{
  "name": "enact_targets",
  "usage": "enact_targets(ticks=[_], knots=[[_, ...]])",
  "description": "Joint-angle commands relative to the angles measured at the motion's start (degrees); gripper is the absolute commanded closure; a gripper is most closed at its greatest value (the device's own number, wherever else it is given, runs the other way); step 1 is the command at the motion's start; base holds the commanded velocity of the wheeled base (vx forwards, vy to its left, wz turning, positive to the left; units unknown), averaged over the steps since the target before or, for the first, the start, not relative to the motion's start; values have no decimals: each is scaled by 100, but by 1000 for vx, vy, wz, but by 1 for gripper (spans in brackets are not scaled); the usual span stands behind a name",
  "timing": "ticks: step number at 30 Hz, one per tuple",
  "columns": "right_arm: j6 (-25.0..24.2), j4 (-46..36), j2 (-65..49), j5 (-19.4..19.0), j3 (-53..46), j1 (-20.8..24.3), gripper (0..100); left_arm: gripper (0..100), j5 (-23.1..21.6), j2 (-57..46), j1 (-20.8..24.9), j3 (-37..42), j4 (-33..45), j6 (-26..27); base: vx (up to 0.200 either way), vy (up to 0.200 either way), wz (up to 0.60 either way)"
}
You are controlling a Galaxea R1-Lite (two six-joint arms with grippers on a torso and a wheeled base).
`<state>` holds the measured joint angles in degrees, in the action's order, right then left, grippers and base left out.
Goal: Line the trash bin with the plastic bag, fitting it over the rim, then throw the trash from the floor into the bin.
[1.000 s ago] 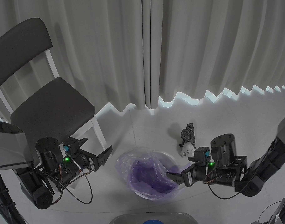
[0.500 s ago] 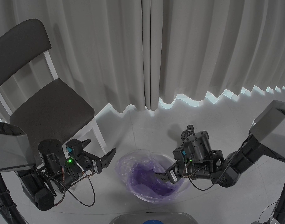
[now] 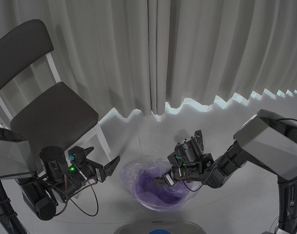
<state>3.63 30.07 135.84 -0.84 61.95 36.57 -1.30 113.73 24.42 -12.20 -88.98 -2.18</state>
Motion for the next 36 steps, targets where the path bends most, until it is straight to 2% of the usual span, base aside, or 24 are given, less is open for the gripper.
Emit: enact_targets(ticks=[1, 10, 11, 12, 16, 28, 36], knots=[[6, -10, 285, -4, 133, -19, 0, 0, -1, -8, 2, 25, -93, -2, 0, 0, 0], [41, -37, 505, -21, 282, -124, 0, 0, -1, 18, 2, 34, -93, -10, 0, 0, 0], [59, -230, 514, -57, 379, -159, 0, 0, -10, 18, -7, 25, -93, -10, 0, 0, 0], [85, -371, 514, -65, 458, -168, 100, 0, -10, 18, -7, 34, -93, -10, 0, 0, 0], [120, -652, 575, -83, 783, -194, 100, 0, -10, 18, -7, 34, -93, -19, 0, 0, 0], [173, -731, 531, -83, 1012, -247, 100, 0, -10, 18, -7, 78, -93, -19, 0, 0, 0], [577, -1830, 417, -83, 2031, -572, 100, 0, -10, 9, -16, 60, -102, -19, 0, 0, 0]])
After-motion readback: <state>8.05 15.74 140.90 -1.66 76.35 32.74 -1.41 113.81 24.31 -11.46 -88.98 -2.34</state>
